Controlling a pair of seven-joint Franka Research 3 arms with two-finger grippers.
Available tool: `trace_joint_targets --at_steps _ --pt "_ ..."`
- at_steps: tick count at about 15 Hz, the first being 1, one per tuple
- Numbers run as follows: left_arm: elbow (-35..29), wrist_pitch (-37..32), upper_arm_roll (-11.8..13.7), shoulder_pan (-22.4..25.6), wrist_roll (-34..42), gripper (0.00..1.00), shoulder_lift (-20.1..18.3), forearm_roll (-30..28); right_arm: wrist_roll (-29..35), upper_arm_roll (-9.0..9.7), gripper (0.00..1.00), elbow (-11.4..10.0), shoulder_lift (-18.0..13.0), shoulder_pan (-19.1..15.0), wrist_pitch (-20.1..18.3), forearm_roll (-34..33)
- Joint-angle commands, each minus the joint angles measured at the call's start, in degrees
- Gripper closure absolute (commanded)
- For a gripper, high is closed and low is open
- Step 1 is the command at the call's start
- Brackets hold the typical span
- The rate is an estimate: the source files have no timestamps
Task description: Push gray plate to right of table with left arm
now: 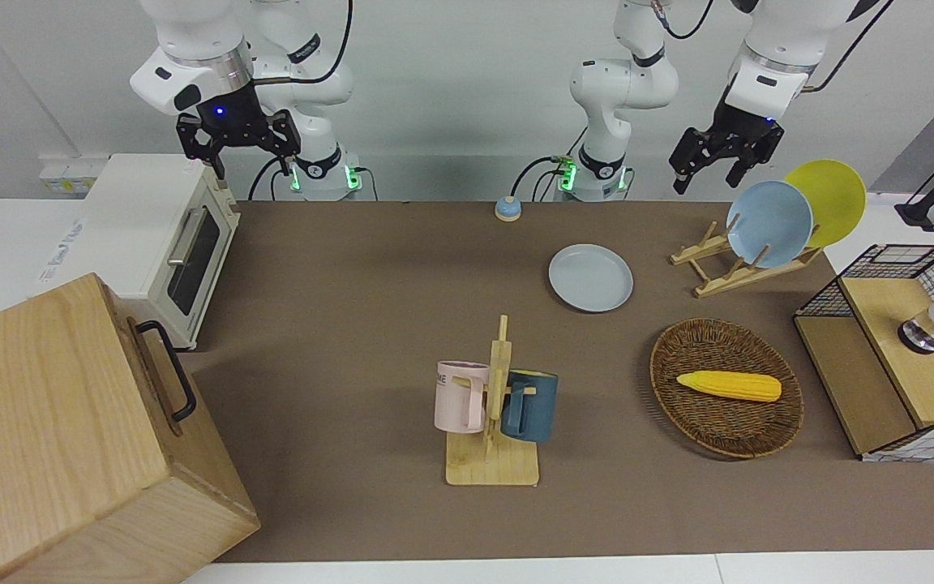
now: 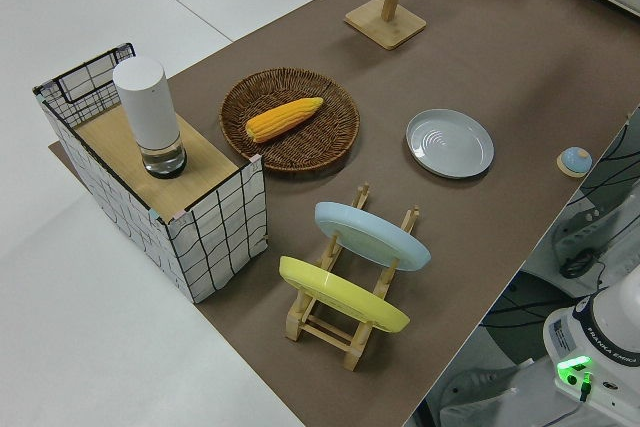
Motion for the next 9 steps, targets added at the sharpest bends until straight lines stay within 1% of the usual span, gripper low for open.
trace_joint_targets --at_steps 1,9 --pt "0.0 -1.0 -0.7 -0.6 0.0 0.00 -0.6 0.5 -0.4 0.30 0.005 -0.2 -0.6 -0.5 -0.7 0.0" --pt "-0.5 -1.7 -0.6 -0.7 0.2 0.00 -1.2 0.2 -0.4 0.30 0.005 -0.2 -0.6 -0.5 -0.7 0.0"
